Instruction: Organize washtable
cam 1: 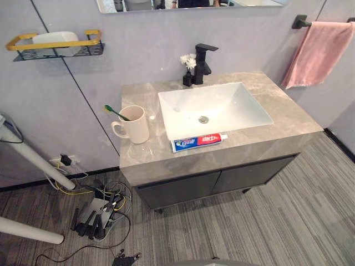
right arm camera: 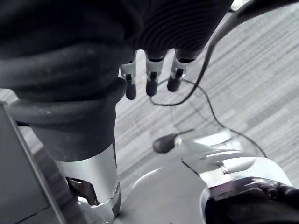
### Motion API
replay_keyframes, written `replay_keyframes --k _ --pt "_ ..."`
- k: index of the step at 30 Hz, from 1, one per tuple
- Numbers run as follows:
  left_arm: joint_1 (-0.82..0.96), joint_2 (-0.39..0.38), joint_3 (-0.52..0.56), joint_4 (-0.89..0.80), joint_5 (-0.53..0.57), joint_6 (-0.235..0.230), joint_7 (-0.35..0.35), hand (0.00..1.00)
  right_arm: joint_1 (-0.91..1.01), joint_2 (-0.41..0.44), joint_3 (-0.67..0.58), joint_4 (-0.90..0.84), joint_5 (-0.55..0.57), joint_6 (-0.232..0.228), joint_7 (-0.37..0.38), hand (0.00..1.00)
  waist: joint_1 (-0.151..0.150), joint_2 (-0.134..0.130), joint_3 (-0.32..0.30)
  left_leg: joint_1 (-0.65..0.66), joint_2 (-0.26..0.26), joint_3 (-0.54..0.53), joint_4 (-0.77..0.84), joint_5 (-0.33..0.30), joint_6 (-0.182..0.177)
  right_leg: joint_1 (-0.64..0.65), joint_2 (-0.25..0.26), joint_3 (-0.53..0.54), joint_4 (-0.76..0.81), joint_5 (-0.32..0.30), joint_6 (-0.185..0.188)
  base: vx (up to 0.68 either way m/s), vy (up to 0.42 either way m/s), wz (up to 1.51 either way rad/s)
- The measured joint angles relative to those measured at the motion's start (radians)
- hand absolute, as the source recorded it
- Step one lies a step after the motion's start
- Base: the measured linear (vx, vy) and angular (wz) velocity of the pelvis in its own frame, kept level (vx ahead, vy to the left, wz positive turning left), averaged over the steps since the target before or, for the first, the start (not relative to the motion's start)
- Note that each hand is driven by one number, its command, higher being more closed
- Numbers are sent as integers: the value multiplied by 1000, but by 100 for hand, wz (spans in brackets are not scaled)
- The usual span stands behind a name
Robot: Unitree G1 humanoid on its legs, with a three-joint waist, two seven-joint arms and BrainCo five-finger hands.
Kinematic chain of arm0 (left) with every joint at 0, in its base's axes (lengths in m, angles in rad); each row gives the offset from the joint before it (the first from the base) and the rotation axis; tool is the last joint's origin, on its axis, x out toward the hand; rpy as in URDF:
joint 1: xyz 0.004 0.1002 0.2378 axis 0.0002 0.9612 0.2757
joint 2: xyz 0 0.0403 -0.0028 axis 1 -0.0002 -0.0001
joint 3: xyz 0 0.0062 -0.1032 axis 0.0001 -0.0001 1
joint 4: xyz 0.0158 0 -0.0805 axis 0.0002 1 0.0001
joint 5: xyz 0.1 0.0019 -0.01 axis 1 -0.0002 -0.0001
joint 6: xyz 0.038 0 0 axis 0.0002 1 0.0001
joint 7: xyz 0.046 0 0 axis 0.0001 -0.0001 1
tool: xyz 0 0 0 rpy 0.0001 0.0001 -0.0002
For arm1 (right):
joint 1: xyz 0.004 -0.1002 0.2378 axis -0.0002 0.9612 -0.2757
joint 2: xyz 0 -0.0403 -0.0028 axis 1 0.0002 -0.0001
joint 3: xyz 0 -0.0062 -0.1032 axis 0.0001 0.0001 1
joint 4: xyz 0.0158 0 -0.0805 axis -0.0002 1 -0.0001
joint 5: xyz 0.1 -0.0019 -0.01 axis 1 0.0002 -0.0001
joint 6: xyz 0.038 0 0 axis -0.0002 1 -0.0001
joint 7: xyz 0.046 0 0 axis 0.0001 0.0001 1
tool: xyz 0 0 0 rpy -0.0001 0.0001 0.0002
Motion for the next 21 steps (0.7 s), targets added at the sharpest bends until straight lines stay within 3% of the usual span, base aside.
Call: replay_keyframes --k 9,12,18,21 --pt "-1 24 -31 50 -25 -17 -6 0 1 2 10 13 67 -25 0 0 0 -6 3 0 -10 -24 19 -5 9 11 -12 -23 -5 3 4 -36 -17 5" --pt "12 24 11 58 -40 -14 -8 0 1 2 8 19 72 -25 1 0 1 -7 3 0 -13 -24 19 -5 9 10 -16 -21 -6 7 7 -59 -15 -2" --pt "71 43 378 4 -108 13 19 0 2 1 -18 17 72 -25 18 0 5 1 4 0 -13 -42 16 -3 13 17 -17 -39 -6 8 8 -23 -27 8" --pt "78 96 531 -252 -123 21 84 0 6 2 -18 1 71 -25 22 0 41 7 3 0 -13 -56 15 2 19 25 -18 -55 -6 8 8 -31 -31 14"
